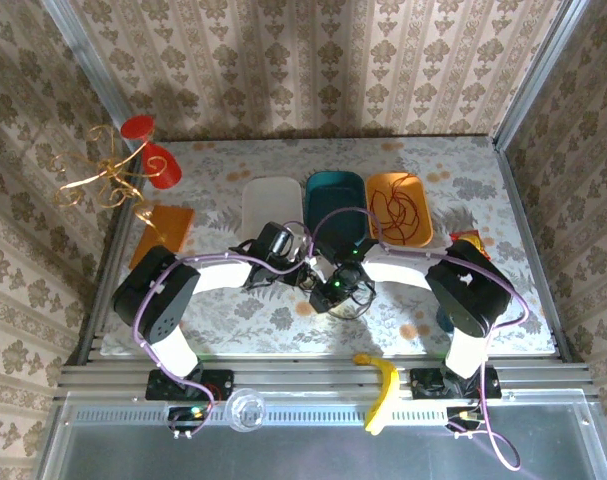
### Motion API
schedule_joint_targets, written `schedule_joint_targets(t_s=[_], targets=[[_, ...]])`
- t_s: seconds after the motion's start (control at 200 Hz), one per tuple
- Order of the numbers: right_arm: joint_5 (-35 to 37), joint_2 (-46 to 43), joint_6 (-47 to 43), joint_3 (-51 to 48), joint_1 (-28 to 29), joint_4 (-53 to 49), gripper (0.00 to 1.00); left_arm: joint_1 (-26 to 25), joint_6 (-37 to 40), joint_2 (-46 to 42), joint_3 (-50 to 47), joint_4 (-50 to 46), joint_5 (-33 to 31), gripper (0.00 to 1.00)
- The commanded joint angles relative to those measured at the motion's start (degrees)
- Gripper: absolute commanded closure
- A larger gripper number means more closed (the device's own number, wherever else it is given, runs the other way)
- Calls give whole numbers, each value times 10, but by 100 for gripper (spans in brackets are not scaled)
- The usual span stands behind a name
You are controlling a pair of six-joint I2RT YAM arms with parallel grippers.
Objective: Untangle the cables
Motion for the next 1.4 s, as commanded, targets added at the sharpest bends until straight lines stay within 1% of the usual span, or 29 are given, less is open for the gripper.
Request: schedule_joint_targets(t_s=[0.0,0.06,0.11,0.165,0.23,0.35,0.41,0.48,0.58,0.695,0.785,0.975,1.035,1.085,1.27,1.305,1.335,1.37,1.395], targets=[[15,25,15,6,3,69,71,-26,29,9,7,-29,52,100],[20,20,16,4,3,71,84,-26,28,9,4,-30,50,100],[28,6,17,-4,1,73,92,-26,27,9,3,-32,41,100],[32,-19,21,-17,-2,77,97,-26,25,10,0,-33,31,100],[37,-61,27,-36,-8,79,100,-26,20,12,-4,-35,12,100],[100,-165,27,-53,-17,51,100,-26,11,18,-9,-45,-27,100],[146,-219,32,-54,-28,37,100,-26,10,24,-11,-46,-37,100],[229,-298,43,-58,-37,39,100,-26,7,33,-11,-47,-42,100],[338,-375,72,-60,-60,59,100,-28,2,41,-10,-48,-48,99],[401,-412,94,-47,-88,72,100,-29,-1,44,-9,-50,-57,93],[457,-425,107,-35,-98,80,100,-29,-4,44,-12,-54,-65,92],[527,-452,161,-28,-119,96,100,-28,-13,40,-24,-61,-74,89],[544,-459,182,-29,-127,89,100,-27,-17,39,-30,-61,-74,86],[553,-465,195,-31,-134,81,100,-26,-20,38,-36,-60,-74,80],[582,-482,231,-42,-156,51,100,-25,-21,34,-50,-64,-73,71],[571,-483,230,-45,-162,54,100,-24,-20,34,-51,-66,-72,70],[545,-482,220,-45,-166,58,100,-24,-19,34,-51,-65,-71,69],[504,-476,202,-44,-170,61,100,-25,-19,35,-50,-66,-70,69],[461,-468,182,-41,-171,65,100,-25,-17,35,-49,-66,-69,68]])
